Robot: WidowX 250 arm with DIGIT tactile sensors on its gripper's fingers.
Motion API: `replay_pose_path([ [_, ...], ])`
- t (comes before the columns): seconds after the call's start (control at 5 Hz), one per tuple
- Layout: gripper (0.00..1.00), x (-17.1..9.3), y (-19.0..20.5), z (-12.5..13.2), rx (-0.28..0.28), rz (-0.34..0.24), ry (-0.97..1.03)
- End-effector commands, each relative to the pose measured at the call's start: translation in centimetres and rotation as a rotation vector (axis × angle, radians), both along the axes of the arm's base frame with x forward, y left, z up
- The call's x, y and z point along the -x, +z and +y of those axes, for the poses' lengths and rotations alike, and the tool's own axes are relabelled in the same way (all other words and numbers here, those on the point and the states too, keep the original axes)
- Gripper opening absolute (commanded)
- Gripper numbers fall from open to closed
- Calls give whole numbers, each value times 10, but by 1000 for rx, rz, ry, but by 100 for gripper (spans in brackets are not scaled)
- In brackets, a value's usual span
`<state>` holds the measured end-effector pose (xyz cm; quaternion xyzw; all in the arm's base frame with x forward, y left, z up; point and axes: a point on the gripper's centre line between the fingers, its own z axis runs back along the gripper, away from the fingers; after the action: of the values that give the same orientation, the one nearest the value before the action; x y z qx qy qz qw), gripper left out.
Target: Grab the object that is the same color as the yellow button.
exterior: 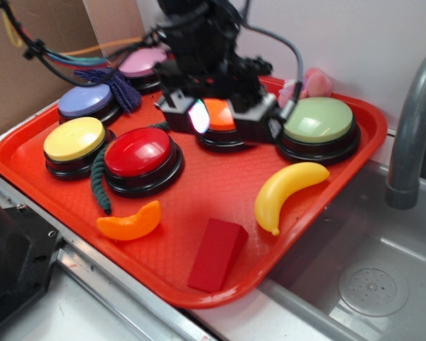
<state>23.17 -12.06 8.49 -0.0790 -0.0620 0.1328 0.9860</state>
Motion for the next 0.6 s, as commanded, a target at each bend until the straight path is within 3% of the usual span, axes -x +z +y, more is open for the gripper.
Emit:
replay_pose_path([
  [0.0, 100, -27, -37, -22, 67, 27, -58],
  [0.4, 100, -29, -54, -32, 47, 38, -96],
])
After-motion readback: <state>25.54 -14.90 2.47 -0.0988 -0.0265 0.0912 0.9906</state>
